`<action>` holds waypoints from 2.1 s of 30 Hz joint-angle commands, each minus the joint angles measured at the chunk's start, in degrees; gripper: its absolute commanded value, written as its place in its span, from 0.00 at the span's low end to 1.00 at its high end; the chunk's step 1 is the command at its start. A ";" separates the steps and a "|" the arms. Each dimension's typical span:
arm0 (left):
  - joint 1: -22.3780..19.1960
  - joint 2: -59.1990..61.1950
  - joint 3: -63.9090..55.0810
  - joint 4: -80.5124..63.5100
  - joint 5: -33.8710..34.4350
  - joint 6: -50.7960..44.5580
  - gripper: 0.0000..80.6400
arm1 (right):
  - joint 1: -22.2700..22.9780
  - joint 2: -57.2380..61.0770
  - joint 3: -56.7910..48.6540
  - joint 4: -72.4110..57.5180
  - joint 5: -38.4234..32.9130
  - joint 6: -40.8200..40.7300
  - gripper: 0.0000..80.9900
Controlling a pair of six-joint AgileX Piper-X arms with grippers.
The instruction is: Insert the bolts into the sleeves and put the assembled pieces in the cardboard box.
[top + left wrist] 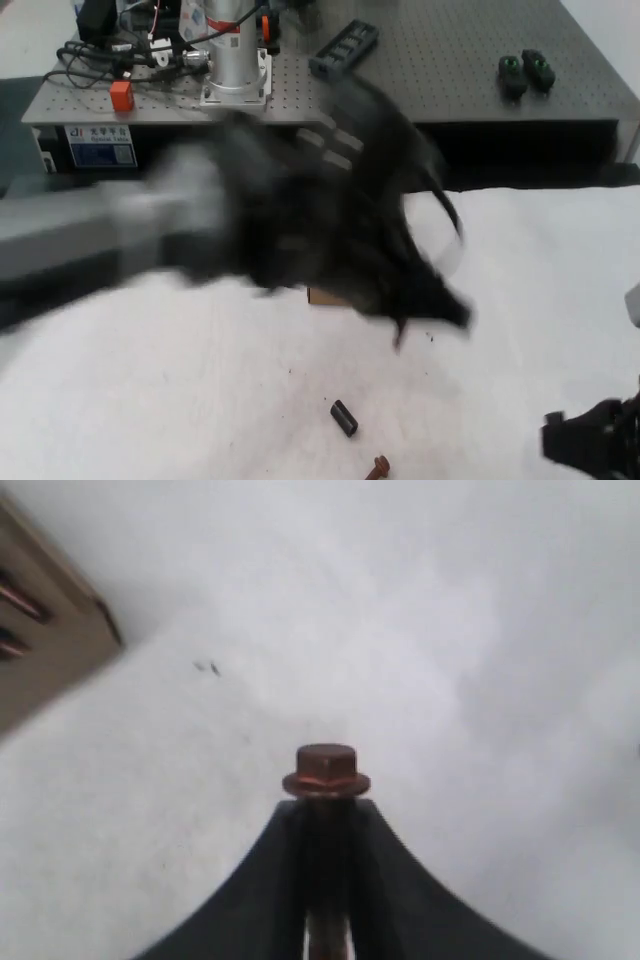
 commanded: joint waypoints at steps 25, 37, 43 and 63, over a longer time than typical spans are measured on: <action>5.62 -23.53 28.94 -47.07 17.99 -23.27 0.01 | 26.70 3.75 9.84 -64.97 -26.58 33.25 0.02; 5.62 -23.53 28.94 -47.07 19.35 -23.54 0.01 | 26.70 6.38 9.74 -72.52 -25.73 33.25 0.02; 5.62 -23.53 28.94 -47.07 19.34 -25.47 0.01 | 26.70 6.38 9.75 -74.19 -25.73 32.04 0.02; 6.76 -23.53 28.94 -46.82 18.89 -28.60 0.56 | 19.23 6.38 7.72 -82.67 -16.72 26.43 0.02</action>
